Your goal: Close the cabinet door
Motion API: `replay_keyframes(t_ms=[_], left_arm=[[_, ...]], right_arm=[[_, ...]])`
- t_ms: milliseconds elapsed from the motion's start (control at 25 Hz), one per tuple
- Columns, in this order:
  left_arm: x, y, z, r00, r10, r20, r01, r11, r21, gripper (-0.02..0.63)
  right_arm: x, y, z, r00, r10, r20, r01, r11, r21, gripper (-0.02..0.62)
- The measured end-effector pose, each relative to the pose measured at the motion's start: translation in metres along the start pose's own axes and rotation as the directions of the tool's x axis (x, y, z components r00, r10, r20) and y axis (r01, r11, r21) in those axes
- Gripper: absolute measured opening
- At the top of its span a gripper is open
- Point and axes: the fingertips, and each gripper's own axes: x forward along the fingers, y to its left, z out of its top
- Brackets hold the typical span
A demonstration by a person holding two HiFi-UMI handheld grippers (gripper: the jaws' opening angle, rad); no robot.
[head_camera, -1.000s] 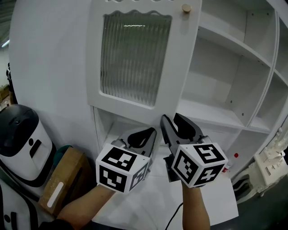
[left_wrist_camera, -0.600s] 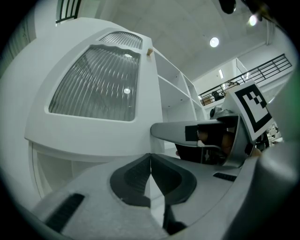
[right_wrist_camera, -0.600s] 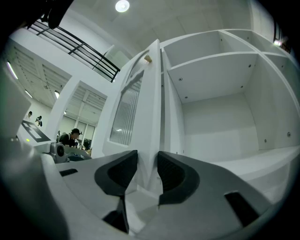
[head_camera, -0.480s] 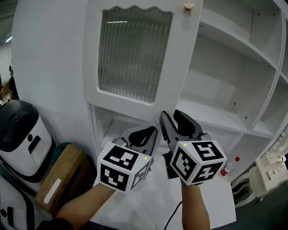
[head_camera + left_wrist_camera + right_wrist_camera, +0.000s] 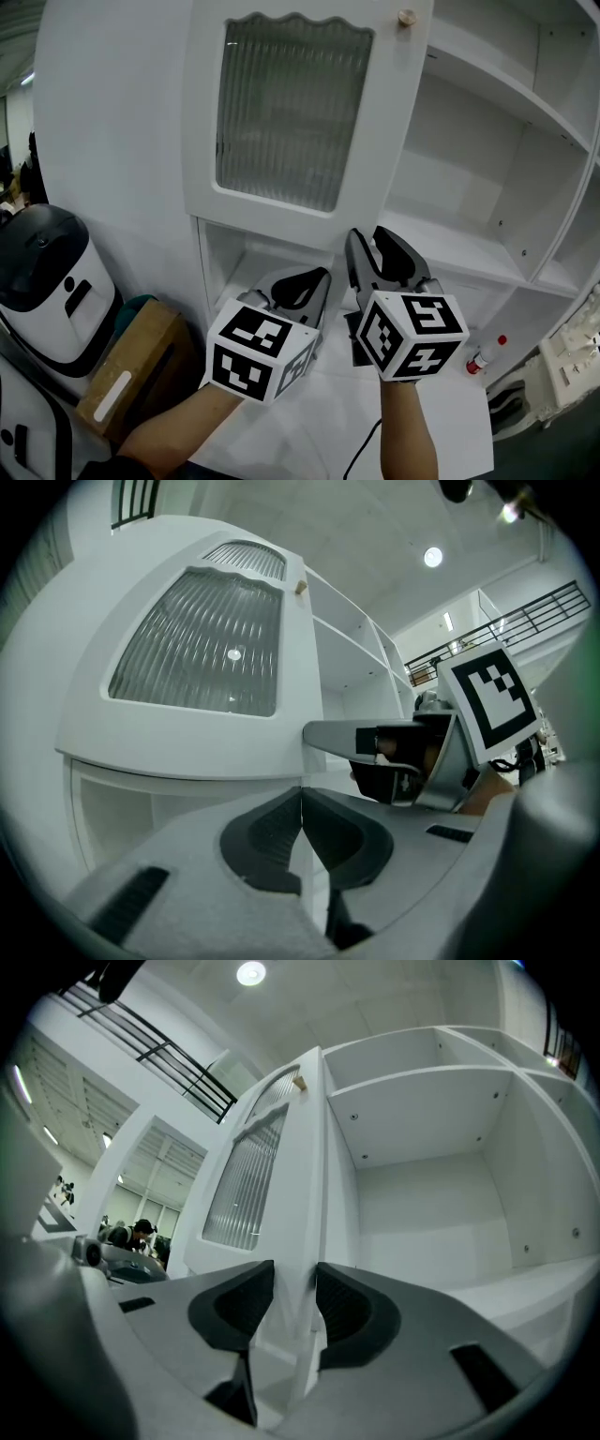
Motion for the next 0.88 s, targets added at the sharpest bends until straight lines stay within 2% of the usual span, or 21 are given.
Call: replay_keyframes(t_ms=[880], left_arm=[[-0.008, 0.006, 0.001, 1.0, 0.007, 0.007, -0.007, 1.0, -0.011, 0.014]], right_arm=[[0.009, -0.005, -0.001, 0.998, -0.063, 0.002, 0.063, 0.997, -0.035, 0.149]])
